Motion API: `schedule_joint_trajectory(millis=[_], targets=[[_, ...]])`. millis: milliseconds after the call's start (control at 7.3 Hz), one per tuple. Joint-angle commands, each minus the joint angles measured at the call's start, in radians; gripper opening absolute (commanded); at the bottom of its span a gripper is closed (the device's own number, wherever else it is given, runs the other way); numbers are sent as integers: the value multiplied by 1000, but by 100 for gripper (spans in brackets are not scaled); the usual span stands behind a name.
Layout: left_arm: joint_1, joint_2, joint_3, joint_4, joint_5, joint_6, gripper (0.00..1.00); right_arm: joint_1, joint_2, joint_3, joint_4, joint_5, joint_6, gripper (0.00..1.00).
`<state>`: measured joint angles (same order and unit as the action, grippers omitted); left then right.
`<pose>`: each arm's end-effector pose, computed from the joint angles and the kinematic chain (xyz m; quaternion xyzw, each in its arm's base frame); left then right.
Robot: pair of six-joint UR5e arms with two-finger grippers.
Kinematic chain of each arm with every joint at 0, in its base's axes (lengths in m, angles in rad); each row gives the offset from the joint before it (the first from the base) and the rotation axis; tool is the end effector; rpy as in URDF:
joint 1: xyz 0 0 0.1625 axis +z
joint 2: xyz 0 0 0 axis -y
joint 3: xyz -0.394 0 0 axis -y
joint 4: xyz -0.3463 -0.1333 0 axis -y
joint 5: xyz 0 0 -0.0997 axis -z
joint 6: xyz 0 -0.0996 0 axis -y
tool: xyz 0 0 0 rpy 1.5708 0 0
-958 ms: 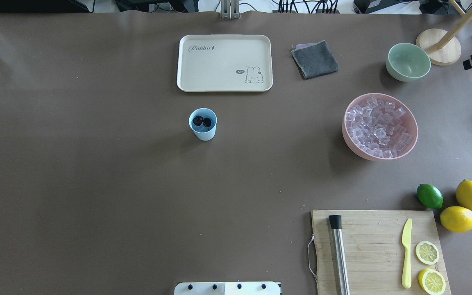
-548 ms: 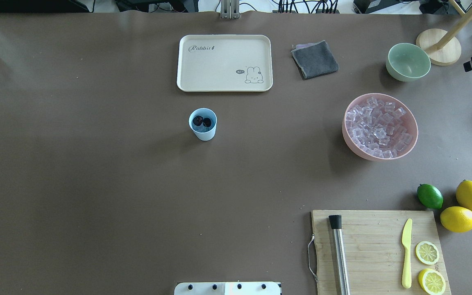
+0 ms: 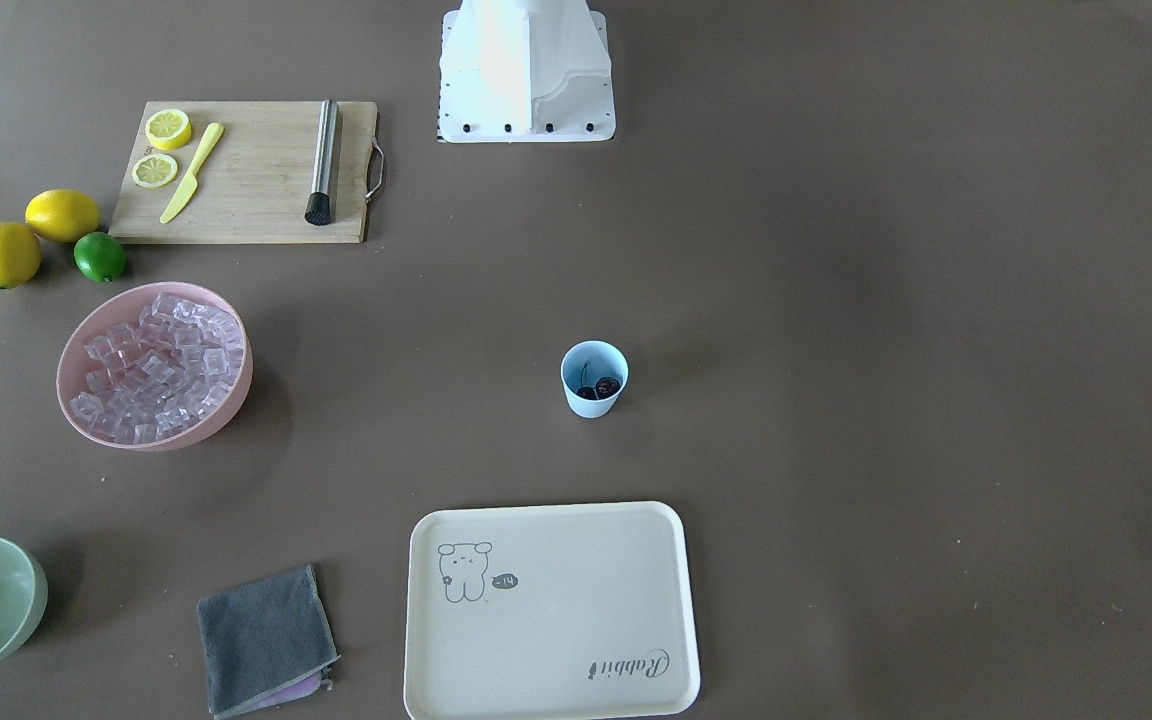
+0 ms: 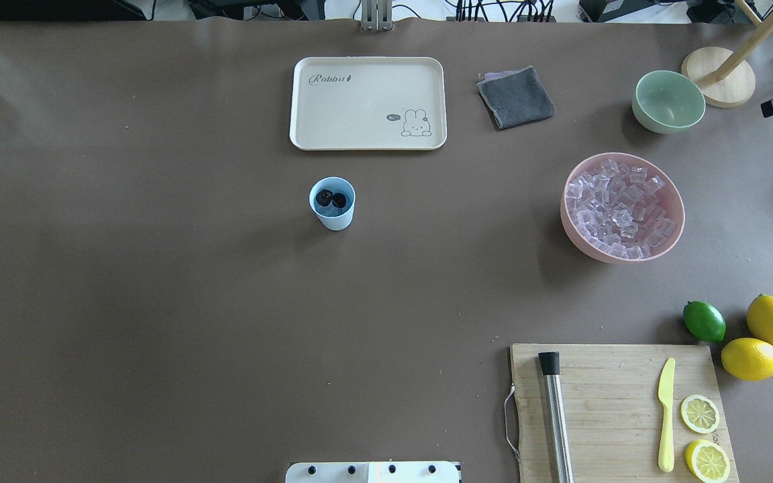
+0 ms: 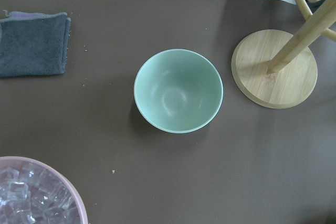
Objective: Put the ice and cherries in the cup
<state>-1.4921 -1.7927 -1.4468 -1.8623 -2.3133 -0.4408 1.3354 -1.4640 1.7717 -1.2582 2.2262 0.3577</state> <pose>-0.0224 -0.5549 0.5430 0.0828 0.3903 -0.0956 0.9120 -0.0458 -0.5022 0.4557 0.1868 -0.3776 -0.0429 0.9059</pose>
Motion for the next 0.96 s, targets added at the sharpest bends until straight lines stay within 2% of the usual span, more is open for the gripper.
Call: schedule_joint_trajectory(millis=[0,685,822], targets=[[0,7,-1,-1,-1,2,98,10,-9,-8,0,1,1,100],[-2,13,-15,-12,-3,7,98,15,-7,-11,-1,4,3,100],[-7,41,-18,-14,-3,7,98,15,-7,-11,-1,4,3,100]])
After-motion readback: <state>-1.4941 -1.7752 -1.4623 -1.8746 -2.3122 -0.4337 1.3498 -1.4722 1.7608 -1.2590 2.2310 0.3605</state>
